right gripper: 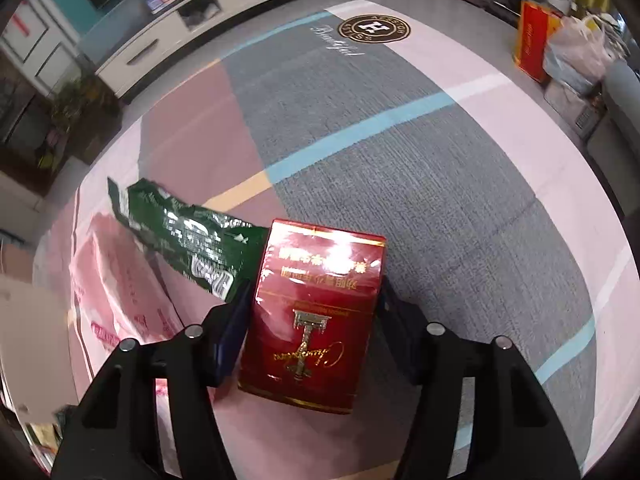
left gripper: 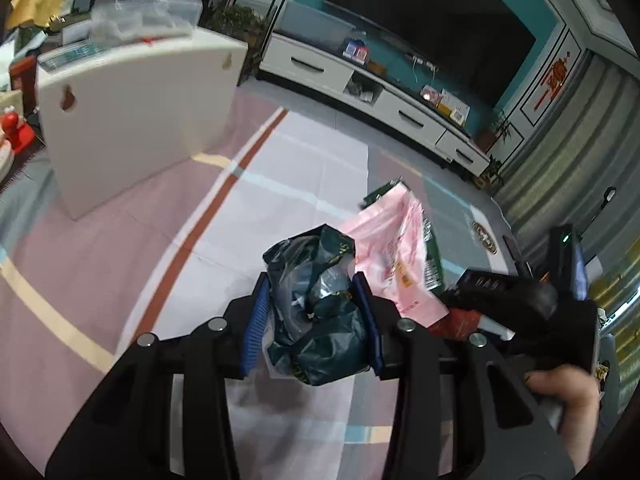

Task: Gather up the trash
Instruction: 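Lift and carry the dark green bag and red box over the bin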

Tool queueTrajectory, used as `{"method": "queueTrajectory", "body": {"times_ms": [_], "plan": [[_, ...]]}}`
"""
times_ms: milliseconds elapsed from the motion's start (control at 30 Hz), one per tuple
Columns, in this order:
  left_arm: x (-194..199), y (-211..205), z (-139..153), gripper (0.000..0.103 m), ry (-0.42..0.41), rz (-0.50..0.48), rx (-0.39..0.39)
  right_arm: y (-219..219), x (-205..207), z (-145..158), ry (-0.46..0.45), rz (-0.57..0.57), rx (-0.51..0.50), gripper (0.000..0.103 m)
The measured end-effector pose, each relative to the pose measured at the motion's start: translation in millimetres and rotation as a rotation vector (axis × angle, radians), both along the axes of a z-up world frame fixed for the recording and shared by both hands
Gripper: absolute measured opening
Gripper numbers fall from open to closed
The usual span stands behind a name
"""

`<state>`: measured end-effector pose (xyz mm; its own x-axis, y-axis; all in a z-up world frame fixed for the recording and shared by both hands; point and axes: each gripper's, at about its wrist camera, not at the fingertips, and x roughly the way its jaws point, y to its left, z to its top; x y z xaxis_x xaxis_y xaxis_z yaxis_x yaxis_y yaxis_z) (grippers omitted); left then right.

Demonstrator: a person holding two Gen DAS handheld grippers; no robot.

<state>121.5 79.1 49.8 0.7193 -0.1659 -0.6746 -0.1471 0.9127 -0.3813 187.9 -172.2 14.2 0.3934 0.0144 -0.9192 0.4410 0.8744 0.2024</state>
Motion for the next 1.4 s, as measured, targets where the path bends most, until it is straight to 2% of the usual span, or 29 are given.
{"method": "queueTrajectory", "body": {"times_ms": [67,200,300,400,567,767,867,967,1067,1200,1400], "plan": [[-8.6,0.5,7.8,0.042,-0.018,0.008,0.010,-5.2,-10.1,3.6,-0.021,0.020,0.012,0.060],[-30.3,-1.6,24.8,0.042,-0.055,0.004,-0.011,-10.4,-41.2,23.3,-0.111,0.086,-0.063,0.060],[-51.3,-7.9,38.7,0.042,-0.085,-0.006,0.029,-17.2,-71.2,38.0,-0.174,0.130,-0.097,0.060],[-79.5,-13.2,49.0,0.042,-0.125,-0.003,0.062,-32.1,-109.9,47.1,-0.226,0.156,-0.063,0.060],[-117.5,-28.2,43.5,0.042,-0.139,-0.022,0.138,-49.0,-163.4,47.2,-0.274,0.179,-0.018,0.060],[-148.4,-37.4,16.7,0.042,-0.075,-0.060,0.091,-59.2,-211.3,45.1,-0.327,0.185,-0.038,0.060],[-157.3,-43.7,8.1,0.042,-0.055,-0.071,0.101,-62.2,-224.6,41.2,-0.364,0.188,-0.077,0.060],[-164.6,-48.6,1.7,0.042,-0.038,-0.083,0.110,-62.7,-223.7,37.3,-0.361,0.186,-0.129,0.060],[-168.1,-53.7,-1.3,0.042,-0.028,-0.098,0.108,-63.6,-228.2,43.1,-0.388,0.183,-0.160,0.060],[-171.9,-66.2,4.8,0.042,-0.045,-0.134,0.112,-65.6,-235.3,51.8,-0.427,0.183,-0.188,0.060],[-180.4,-83.8,21.2,0.042,-0.085,-0.156,0.112,-87.7,-246.5,69.2,-0.470,0.151,-0.169,0.060]]}}
